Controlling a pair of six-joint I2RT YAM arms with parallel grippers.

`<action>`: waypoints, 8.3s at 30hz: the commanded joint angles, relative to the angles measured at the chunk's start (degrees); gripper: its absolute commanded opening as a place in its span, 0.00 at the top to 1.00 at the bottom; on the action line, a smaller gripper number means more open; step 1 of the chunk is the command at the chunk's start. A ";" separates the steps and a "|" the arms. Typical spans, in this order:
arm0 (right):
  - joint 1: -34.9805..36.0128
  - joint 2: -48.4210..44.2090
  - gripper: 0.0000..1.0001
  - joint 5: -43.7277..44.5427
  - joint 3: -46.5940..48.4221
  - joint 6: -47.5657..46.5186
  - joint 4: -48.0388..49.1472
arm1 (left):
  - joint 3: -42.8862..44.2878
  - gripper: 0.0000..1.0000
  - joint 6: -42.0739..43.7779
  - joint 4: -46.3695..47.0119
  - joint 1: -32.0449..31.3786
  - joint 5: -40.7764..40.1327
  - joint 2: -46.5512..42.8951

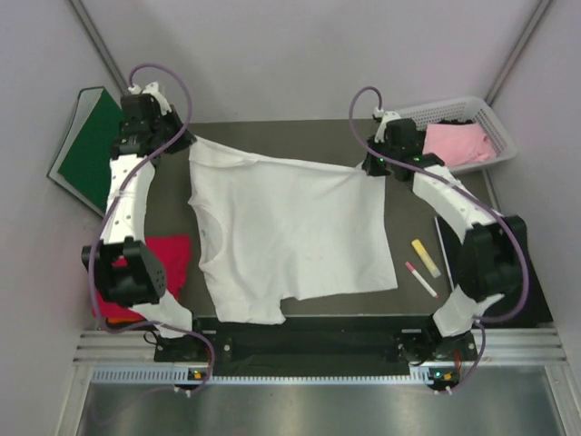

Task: Fold and stack the t-shirts
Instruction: Flatten out the tshirt, then fold the flattened tshirt in 1/3 of the way, then grap the side of the flattened tshirt closest away from the robot with both arms, then fold the other side of the tshirt into a rectangle

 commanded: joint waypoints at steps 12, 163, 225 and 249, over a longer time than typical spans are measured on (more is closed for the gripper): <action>-0.43 43.76 1.00 0.32 50.62 4.06 -7.07 | 39.62 1.00 -1.97 -2.46 0.27 5.49 38.75; -3.77 2.55 0.28 -0.91 -13.52 16.28 -19.83 | -32.68 0.03 -11.81 -22.52 -35.41 -14.36 -11.68; -9.66 9.84 1.00 -5.22 -0.09 10.66 -17.19 | -15.03 1.00 -22.28 -44.40 -45.62 -48.20 6.77; -9.74 28.21 0.63 -4.43 13.63 9.87 -17.01 | 12.92 1.00 -13.14 -46.77 -36.66 -56.29 28.74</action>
